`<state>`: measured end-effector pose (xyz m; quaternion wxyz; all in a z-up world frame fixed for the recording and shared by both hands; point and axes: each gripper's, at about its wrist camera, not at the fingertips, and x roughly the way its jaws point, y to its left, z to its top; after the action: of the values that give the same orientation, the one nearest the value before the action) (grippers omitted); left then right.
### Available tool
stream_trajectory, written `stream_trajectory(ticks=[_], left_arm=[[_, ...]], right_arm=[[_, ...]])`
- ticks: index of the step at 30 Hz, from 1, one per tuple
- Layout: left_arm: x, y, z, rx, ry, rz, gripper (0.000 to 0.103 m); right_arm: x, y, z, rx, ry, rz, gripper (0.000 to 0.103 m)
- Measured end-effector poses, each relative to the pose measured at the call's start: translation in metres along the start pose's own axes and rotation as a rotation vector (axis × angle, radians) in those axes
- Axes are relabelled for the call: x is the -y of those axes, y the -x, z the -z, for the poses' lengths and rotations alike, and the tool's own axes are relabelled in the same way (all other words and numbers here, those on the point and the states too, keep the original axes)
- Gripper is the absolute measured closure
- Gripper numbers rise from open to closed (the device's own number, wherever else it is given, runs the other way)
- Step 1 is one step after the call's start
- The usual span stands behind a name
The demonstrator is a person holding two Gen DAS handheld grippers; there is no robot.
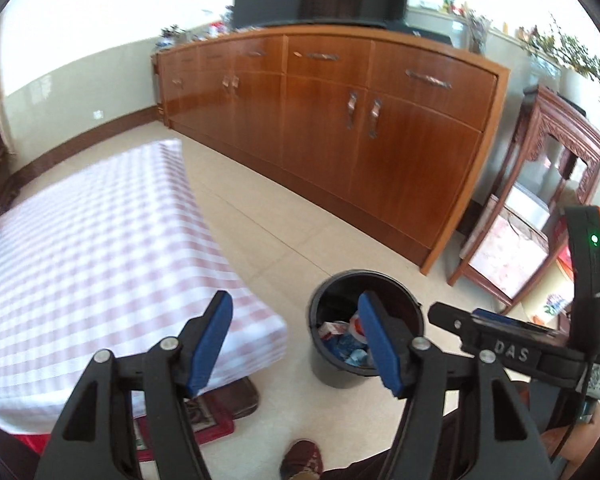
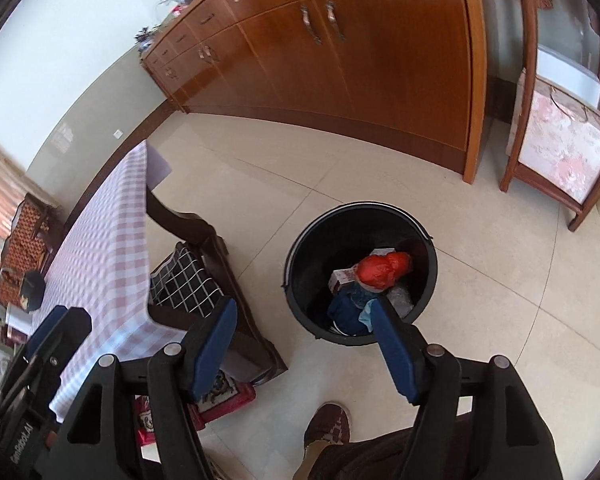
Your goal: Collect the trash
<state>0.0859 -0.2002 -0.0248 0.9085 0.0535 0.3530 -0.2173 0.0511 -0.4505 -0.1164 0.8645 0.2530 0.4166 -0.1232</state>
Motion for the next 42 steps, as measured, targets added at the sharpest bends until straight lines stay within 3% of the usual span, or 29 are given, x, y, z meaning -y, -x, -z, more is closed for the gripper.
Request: stream_trajectory(ticks=[6, 11, 15, 23, 42], left_arm=[[-0.046, 0.052, 0.014, 0.065, 0.084, -0.134, 0.026], [-0.076, 0.082, 0.028, 0.097, 0.14, -0.26, 0.014], [-0.098, 0.1, 0.037, 0.106, 0.223, -0.317, 0.01], [-0.119, 0.125, 0.051, 0.131, 0.275, -0.368, 0.009], [-0.13, 0.151, 0.057, 0.17, 0.302, -0.395, 0.009]], right_arm=[[-0.071, 0.04, 0.03, 0.043, 0.166, -0.101, 0.022], [-0.126, 0.069, 0.056, 0.111, 0.291, -0.125, 0.02], [-0.153, 0.092, 0.07, 0.182, 0.334, -0.108, 0.02], [-0.184, 0.121, 0.081, 0.249, 0.372, -0.114, 0.018], [-0.2, 0.135, 0.083, 0.275, 0.382, -0.14, 0.018]])
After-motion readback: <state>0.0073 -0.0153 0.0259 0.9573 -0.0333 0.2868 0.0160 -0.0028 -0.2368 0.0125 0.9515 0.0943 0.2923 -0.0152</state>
